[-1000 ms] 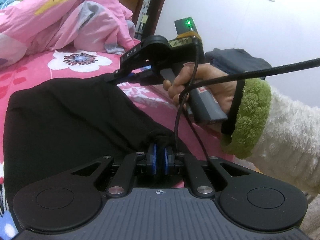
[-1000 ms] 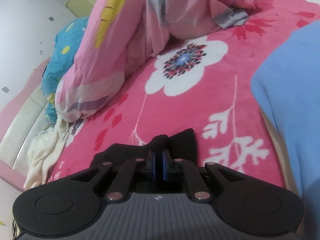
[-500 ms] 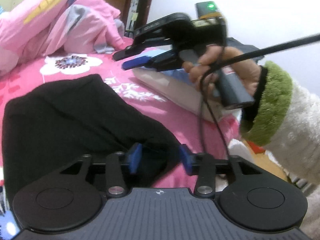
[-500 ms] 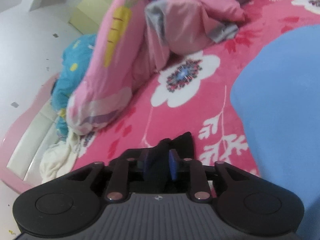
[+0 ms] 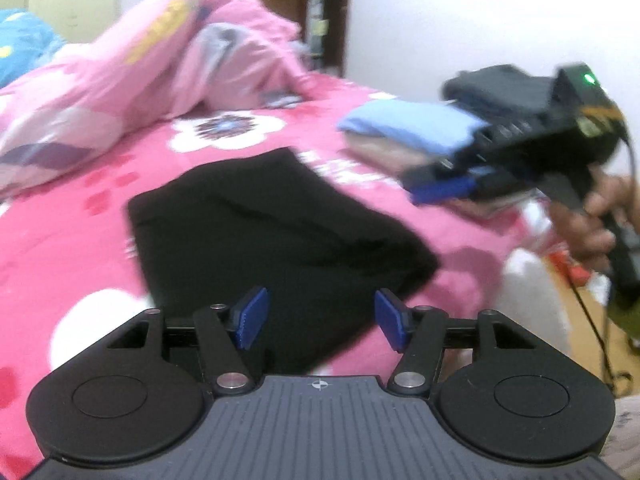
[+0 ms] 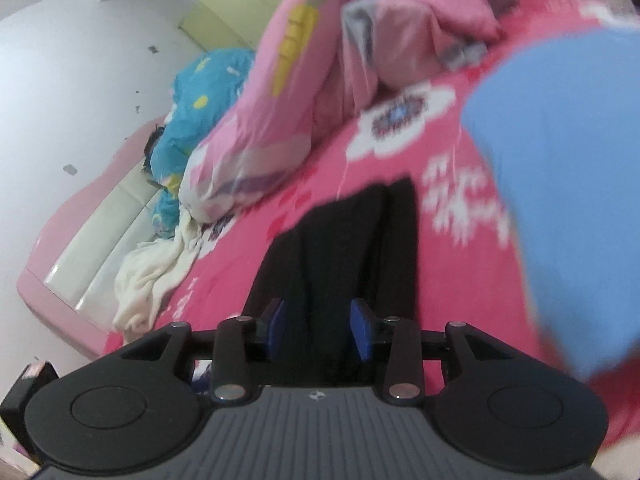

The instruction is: Fold clothes

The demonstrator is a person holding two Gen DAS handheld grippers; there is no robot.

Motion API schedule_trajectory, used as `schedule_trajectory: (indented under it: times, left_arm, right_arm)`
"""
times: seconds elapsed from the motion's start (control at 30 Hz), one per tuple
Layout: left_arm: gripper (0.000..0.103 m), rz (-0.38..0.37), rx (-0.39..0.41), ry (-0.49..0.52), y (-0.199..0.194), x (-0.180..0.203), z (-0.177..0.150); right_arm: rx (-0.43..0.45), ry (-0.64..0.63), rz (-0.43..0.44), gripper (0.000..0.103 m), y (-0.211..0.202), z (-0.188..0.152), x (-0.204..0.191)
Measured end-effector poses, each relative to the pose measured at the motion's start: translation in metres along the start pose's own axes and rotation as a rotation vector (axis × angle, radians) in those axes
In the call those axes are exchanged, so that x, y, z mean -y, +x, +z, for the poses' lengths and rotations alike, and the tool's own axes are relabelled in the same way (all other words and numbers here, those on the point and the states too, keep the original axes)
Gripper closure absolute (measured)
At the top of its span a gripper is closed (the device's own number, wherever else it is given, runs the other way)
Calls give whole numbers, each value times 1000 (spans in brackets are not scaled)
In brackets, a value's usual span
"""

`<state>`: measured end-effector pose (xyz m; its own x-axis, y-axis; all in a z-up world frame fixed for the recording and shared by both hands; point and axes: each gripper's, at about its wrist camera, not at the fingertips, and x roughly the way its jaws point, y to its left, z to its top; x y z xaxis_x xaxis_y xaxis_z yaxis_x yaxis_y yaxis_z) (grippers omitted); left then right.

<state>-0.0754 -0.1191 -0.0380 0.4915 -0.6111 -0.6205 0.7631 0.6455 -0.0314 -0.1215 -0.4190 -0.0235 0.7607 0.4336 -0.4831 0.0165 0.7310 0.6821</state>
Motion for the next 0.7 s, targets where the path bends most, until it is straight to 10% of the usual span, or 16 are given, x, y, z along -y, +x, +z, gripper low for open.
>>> schedule_trajectory:
  times: [0.27, 0.7]
  left_arm:
    - [43, 98, -41, -68, 5, -14, -15]
    - [43, 132, -89, -129, 13, -32, -21]
  right_arm:
    - [-28, 154, -12, 63, 12, -34, 23]
    - [-34, 53, -72, 72, 31, -41, 10]
